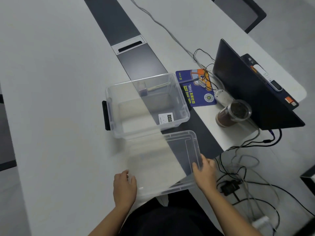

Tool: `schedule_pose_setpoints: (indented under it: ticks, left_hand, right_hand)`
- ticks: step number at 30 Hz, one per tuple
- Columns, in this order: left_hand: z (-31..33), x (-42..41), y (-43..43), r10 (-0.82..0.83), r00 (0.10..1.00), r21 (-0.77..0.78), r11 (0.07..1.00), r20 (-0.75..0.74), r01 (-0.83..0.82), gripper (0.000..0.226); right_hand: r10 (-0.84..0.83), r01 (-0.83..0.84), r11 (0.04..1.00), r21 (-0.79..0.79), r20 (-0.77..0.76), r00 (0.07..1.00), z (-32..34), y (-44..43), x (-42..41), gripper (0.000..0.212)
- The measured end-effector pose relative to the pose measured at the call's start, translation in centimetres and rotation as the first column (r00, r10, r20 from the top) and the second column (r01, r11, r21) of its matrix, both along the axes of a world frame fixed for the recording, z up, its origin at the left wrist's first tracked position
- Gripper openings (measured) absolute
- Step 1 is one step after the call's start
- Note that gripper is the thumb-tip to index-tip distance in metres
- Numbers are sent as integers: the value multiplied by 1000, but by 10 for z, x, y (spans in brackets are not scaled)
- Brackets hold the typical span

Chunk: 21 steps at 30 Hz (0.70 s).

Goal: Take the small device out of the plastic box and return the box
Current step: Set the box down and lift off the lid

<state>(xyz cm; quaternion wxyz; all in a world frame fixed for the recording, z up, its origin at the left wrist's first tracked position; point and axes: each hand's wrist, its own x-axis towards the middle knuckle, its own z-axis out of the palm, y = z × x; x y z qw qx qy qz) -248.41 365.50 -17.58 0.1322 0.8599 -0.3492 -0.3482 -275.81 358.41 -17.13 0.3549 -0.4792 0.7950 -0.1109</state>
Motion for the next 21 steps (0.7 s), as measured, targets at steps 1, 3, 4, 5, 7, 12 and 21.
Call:
schedule_pose_setpoints:
  ticks: [1, 3, 4, 5, 7, 12, 21]
  left_hand:
    - [-4, 3, -1, -18, 1000, 26, 1000, 10, 18, 36]
    - [-9, 9, -2, -34, 999, 51, 998, 20, 33, 35]
    - [-11, 11, -1, -24, 1000, 54, 998, 11, 23, 37]
    - [-11, 12, -1, -12, 1000, 52, 999, 2, 12, 41]
    - [-11, 12, 0, 3, 1000, 41, 999, -16, -2, 45]
    - [13, 11, -24, 131, 991, -114, 985, 14, -129, 47]
    - [48, 32, -105, -165, 834, -460, 771, 526, 442, 50]
  right_hand:
    - [29, -29, 1000, 11, -13, 999, -2, -2, -1, 55]
    - [111, -109, 993, 37, -67, 992, -9, -7, -3, 57]
    - [153, -148, 987, 56, -105, 983, -13, -9, -4, 58]
    - [187, -177, 981, 76, -140, 972, -16, -10, -5, 59]
    - [217, -201, 974, 103, -171, 961, -20, -12, -7, 61]
    - [129, -130, 991, -19, -68, 989, 0, -29, 3, 65]
    - [453, -387, 710, -589, -39, 891, 85, -149, 66, 33]
